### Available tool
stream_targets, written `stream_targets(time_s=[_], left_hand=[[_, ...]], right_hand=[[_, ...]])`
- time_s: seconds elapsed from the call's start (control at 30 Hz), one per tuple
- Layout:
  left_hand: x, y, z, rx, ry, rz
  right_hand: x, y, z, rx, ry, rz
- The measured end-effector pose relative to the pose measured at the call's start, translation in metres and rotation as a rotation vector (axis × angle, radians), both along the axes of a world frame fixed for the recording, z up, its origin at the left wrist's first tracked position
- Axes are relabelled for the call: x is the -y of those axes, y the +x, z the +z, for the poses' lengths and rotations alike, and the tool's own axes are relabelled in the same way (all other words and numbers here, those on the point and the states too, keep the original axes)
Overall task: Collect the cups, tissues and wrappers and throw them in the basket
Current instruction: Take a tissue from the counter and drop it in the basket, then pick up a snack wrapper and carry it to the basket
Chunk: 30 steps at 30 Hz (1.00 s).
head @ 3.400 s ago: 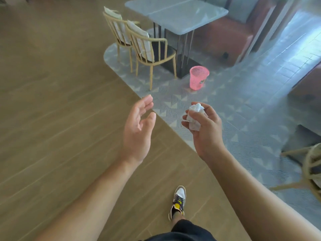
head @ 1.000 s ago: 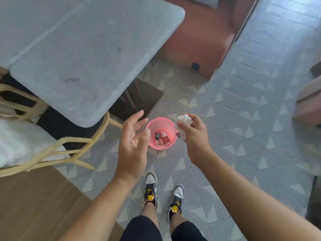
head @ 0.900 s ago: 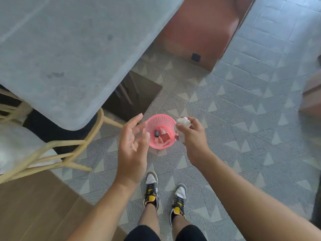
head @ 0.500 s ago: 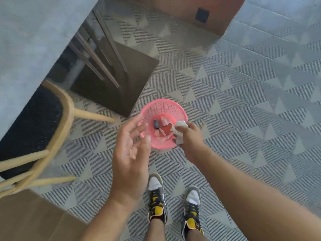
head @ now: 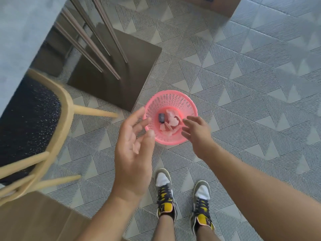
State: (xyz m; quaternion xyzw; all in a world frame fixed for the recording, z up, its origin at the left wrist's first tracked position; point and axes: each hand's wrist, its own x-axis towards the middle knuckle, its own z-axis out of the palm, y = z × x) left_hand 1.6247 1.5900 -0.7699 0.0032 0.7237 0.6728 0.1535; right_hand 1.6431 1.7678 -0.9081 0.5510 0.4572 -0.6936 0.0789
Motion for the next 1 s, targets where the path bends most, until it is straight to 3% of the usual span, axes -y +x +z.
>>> stream_targets(time_s=[0.23, 0.43, 0.8, 1.0], left_hand=[[-0.017, -0.004, 0.023, -0.043, 0.003, -0.041], [-0.034, -0.006, 0.067, -0.072, -0.024, -0.087], [-0.081, -0.006, 0.290, -0.254, 0.045, -0.237], [-0.099, 0.006, 0.399, -0.348, 0.114, -0.342]], right_hand=[[-0.025, 0.015, 0.040, -0.102, 0.134, -0.011], [-0.041, 0.034, 0.135, -0.347, 0.324, 0.079], [-0.064, 0.084, 0.417, -0.685, 0.692, 0.103], [-0.079, 0.109, 0.535, -0.772, 0.774, -0.027]])
